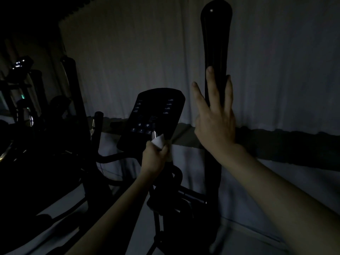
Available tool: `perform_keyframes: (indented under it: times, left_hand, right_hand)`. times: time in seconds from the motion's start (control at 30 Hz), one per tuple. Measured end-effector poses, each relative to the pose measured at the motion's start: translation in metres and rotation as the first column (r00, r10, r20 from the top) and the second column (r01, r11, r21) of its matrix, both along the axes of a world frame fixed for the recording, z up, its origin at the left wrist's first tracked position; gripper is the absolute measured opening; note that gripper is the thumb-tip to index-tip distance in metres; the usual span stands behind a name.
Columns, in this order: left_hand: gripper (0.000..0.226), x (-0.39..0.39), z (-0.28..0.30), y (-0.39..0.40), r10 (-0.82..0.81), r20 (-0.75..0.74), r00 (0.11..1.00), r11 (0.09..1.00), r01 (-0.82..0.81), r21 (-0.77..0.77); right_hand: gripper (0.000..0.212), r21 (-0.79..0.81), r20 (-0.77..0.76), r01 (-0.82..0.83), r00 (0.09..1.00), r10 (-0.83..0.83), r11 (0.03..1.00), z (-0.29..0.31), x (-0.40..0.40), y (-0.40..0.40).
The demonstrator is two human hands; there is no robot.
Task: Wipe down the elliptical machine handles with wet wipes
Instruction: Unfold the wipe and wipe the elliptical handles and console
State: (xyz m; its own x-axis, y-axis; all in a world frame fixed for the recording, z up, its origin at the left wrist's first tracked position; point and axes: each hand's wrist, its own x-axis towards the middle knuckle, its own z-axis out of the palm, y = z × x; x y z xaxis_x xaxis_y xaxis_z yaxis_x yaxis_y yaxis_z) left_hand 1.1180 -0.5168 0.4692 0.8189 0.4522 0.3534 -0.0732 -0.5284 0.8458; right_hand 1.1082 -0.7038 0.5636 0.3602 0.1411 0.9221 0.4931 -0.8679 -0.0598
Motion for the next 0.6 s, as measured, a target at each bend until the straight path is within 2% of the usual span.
perform_keyframes:
  times: [0.17, 0.23, 0.3, 0.37, 0.47, 0.6]
  left_hand:
    - [0.054, 0.02, 0.051, 0.012, -0.04, 0.035, 0.999, 0.994, 0.036, 0.103]
    - [0.051, 0.023, 0.056, 0.011, -0.038, 0.053, 0.998, 0.994, 0.033, 0.104]
    - [0.036, 0.012, 0.046, 0.002, 0.003, 0.054, 0.999, 0.997, -0.007, 0.077]
    - [0.032, 0.003, 0.021, -0.003, 0.02, 0.04, 0.999, 1.0, -0.021, 0.011]
    - [0.033, -0.006, -0.013, -0.006, 0.025, 0.009, 1.0, 1.0, -0.025, -0.005]
    - [0.046, 0.0, -0.011, 0.001, 0.002, 0.0, 1.0, 1.0, -0.002, -0.026]
  right_hand:
    - [0.08, -0.001, 0.009, 0.012, 1.0, -0.012, 1.0, -0.001, 0.0, 0.001]
    - [0.078, -0.003, 0.013, 0.008, 1.0, -0.008, 1.0, -0.002, 0.001, 0.0]
    - [0.077, 0.001, 0.02, 0.005, 1.0, -0.005, 1.0, -0.002, 0.001, 0.0]
    - [0.075, 0.004, 0.03, 0.004, 1.0, -0.005, 1.0, -0.003, 0.002, 0.0]
    - [0.074, 0.013, 0.051, 0.011, 0.999, -0.012, 1.0, -0.004, 0.002, 0.001]
    - [0.075, 0.026, 0.074, 0.027, 0.997, -0.028, 0.999, -0.004, 0.004, 0.002]
